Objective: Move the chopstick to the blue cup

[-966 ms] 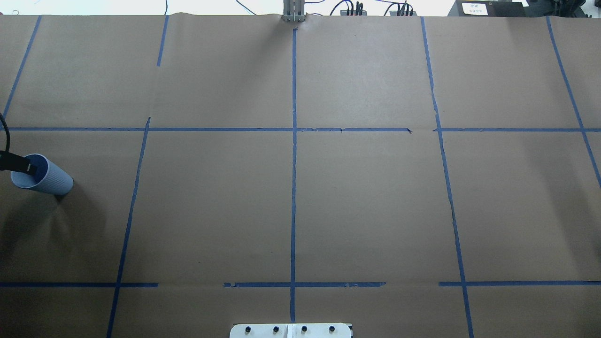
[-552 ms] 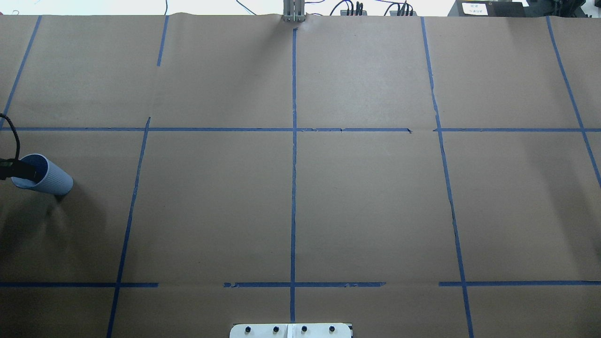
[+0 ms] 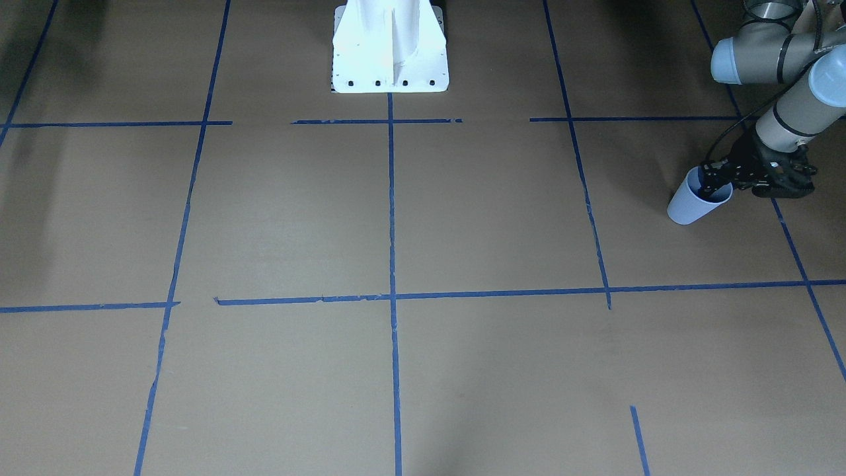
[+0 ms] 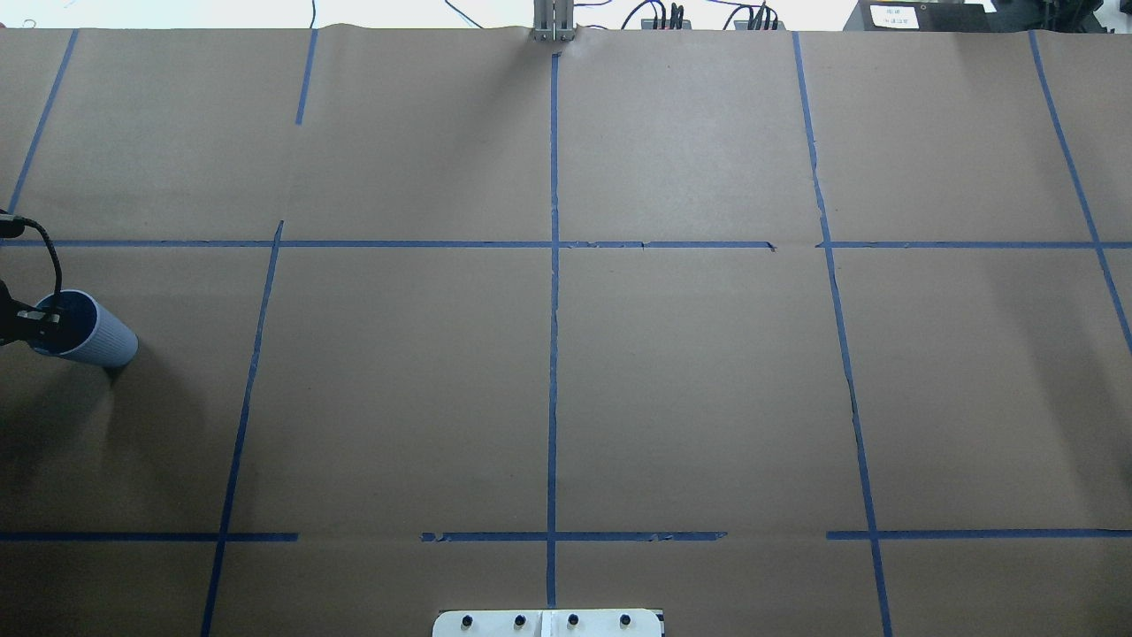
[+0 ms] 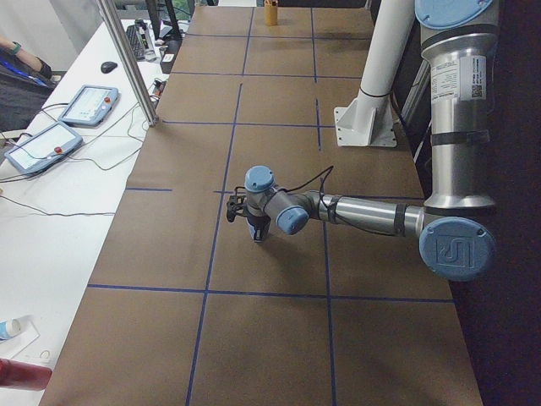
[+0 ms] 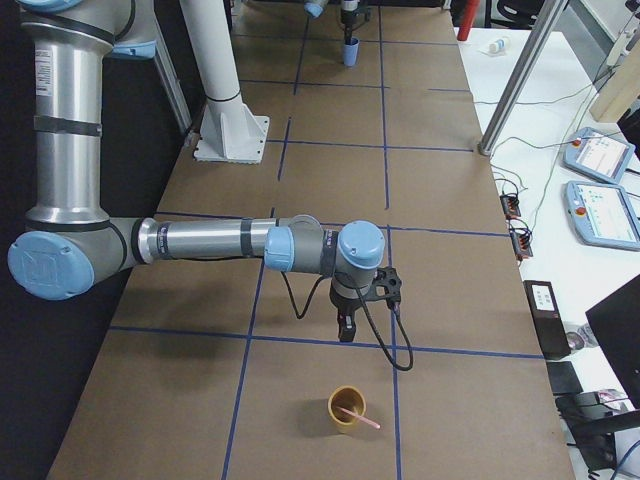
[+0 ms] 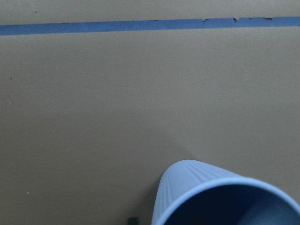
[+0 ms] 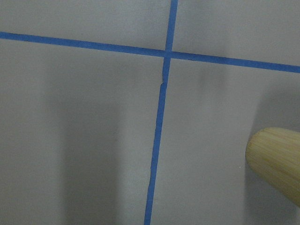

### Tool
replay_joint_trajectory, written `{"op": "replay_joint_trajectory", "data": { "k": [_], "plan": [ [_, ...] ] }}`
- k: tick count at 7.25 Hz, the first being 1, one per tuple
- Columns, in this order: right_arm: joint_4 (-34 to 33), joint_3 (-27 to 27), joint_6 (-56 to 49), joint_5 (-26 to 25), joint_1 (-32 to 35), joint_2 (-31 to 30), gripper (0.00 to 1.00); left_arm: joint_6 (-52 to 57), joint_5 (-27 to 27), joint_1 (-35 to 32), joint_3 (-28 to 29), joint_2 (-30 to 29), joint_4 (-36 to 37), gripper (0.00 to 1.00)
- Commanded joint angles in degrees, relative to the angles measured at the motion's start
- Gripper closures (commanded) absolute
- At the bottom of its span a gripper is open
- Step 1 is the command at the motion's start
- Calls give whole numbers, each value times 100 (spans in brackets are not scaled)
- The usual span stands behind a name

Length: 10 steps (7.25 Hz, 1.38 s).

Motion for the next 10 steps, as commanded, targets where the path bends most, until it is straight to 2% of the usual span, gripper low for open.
{"op": "replay_joint_trajectory", "data": {
  "k": [1,5,7,8,10],
  "plan": [
    [0,0,0,0,0,0,0,10,-60,4,10,-212,136,100],
    [0,0,9,0,-9,0,0,-112,-87,48,-411,-2018,2541,100],
    [0,0,9,0,-9,0,0,-1878,1,1027,-403,-2941,2625,100],
    [0,0,9,0,-9,0,0,-2767,227,1546,-351,-3364,2642,100],
    [0,-17,9,0,-9,0,0,-3562,780,1989,8,-4303,2940,100]
  ]
}}
